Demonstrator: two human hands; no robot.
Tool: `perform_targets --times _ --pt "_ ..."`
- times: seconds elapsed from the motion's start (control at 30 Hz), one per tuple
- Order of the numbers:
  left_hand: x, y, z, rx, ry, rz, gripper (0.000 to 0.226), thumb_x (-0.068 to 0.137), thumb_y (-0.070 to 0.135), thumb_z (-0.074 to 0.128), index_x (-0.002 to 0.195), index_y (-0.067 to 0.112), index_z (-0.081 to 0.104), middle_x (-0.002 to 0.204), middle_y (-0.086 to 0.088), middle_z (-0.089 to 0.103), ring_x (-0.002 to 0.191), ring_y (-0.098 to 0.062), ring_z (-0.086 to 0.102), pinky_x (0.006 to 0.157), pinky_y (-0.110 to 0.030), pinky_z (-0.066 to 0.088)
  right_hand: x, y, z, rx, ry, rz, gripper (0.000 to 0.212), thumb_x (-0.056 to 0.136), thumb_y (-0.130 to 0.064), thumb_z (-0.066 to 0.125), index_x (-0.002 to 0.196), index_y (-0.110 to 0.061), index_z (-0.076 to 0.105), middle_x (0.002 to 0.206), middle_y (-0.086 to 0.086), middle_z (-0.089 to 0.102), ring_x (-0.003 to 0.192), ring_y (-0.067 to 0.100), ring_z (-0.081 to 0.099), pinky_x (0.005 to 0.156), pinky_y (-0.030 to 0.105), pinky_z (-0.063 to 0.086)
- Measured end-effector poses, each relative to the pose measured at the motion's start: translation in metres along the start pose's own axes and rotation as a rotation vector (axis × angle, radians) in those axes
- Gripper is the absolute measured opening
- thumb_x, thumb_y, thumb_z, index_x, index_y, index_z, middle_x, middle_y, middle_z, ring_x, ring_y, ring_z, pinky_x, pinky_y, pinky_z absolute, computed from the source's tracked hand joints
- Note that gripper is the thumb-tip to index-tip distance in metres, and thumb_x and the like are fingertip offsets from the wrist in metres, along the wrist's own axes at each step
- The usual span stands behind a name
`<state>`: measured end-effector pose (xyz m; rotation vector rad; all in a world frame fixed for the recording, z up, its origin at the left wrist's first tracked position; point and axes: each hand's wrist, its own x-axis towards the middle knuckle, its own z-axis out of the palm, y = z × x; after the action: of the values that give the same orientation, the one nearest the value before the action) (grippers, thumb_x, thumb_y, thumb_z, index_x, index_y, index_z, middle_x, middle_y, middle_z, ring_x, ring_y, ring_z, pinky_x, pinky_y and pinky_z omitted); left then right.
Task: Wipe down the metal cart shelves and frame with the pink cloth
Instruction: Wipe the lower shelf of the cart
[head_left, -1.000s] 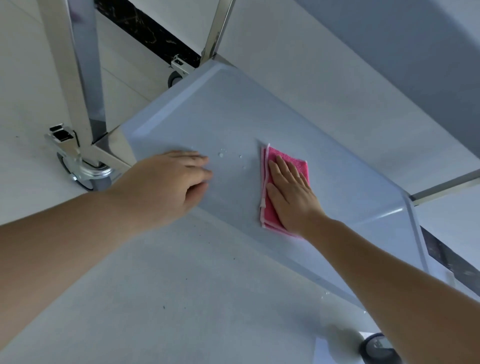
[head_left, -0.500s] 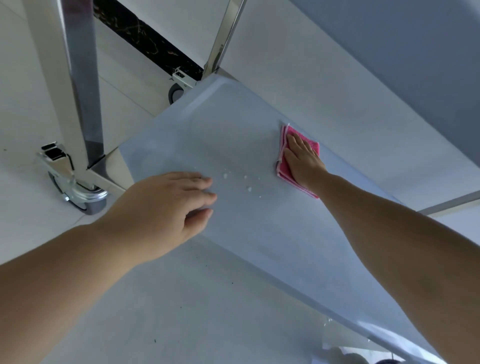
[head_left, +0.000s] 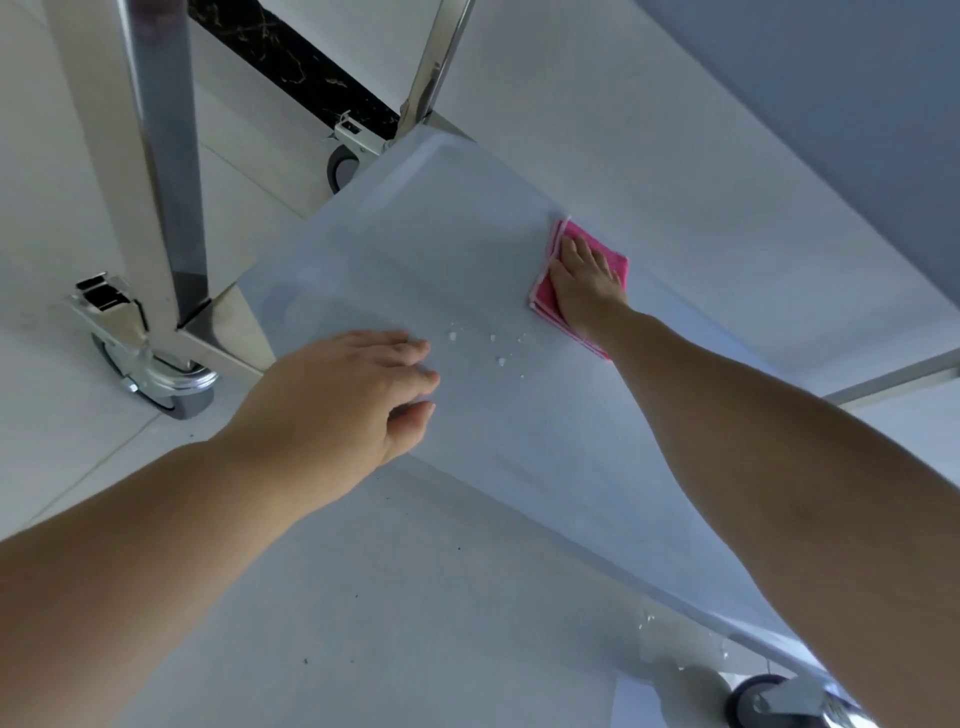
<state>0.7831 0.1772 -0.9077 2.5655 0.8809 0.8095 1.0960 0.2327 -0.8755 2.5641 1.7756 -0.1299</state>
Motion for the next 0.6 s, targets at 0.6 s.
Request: perform_targets --times 0.6 --pt "0.004 0.005 -0.007 0.064 -0.145 0.029 0.062 0.090 0.046 0.021 0.108 0.014 0.071 0.125 -0.010 0.062 0.120 -0.025 0.056 0.104 -0.028 0.031 -0.135 -0.072 0.003 -0.070 -0.115 -0.270 0.056 0.103 -0.039 0.017 0.153 -0.021 0.002 0.161 -0.001 -0.005 0.148 0.020 -0.006 0.118 0.036 -0.006"
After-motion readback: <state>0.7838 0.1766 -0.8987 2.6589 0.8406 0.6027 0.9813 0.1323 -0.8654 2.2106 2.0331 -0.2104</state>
